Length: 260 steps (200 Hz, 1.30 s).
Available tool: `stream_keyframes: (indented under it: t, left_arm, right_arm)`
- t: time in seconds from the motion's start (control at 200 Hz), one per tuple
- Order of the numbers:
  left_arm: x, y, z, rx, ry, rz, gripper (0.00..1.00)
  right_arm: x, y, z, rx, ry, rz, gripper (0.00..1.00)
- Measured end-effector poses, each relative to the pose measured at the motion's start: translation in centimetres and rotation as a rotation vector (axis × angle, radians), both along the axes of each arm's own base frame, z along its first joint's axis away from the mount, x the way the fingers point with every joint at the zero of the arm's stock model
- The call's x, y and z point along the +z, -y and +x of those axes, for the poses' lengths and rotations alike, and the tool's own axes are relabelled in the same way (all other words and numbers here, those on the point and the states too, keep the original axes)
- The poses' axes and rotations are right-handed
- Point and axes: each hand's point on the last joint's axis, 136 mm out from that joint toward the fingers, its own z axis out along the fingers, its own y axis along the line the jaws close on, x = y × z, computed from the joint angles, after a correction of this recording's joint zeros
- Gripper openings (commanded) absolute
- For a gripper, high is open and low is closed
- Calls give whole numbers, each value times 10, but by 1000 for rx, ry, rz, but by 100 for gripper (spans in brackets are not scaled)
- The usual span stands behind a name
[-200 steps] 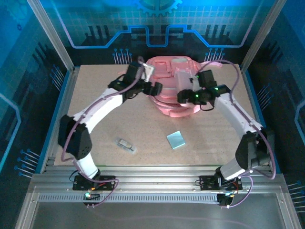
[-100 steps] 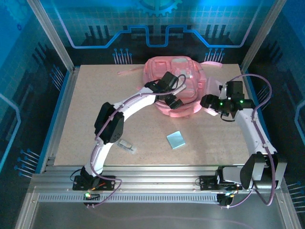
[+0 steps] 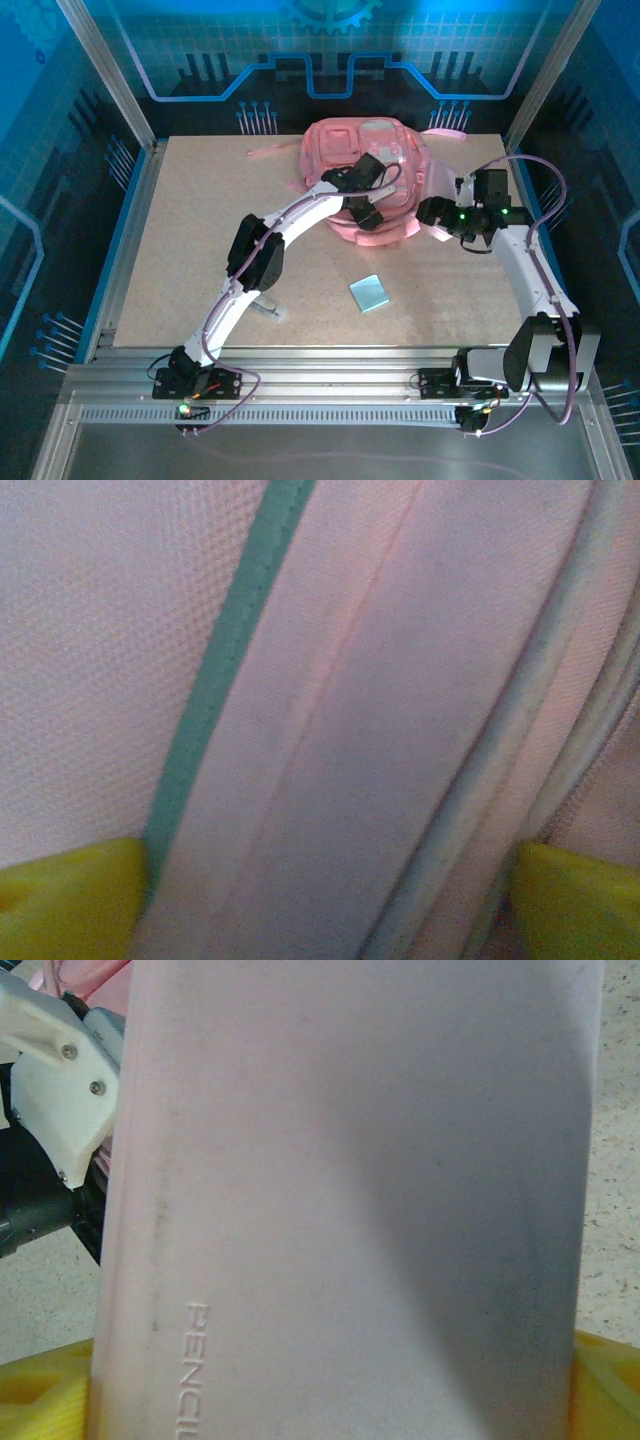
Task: Pack the student bag
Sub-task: Open the student bag at the top-center of the table, then place the pencil case in the student bag.
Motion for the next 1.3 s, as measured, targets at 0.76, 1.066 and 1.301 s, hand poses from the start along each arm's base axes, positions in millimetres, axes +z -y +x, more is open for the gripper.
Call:
stream_keyframes:
  t: [0.76,1.066,1.301]
  left_arm:
    - [81,-4,-1,271,-287,-496,0]
    - [106,6,-10,376,-423,-653,0]
    - [136,10,-17,417,-465,-755,0]
  right_arm:
    - [21,17,-20,-60,39,-60,62]
    - [-1,-1,-25,8,-7,7,62]
    - [-36,-53,0,168,-86,44,62]
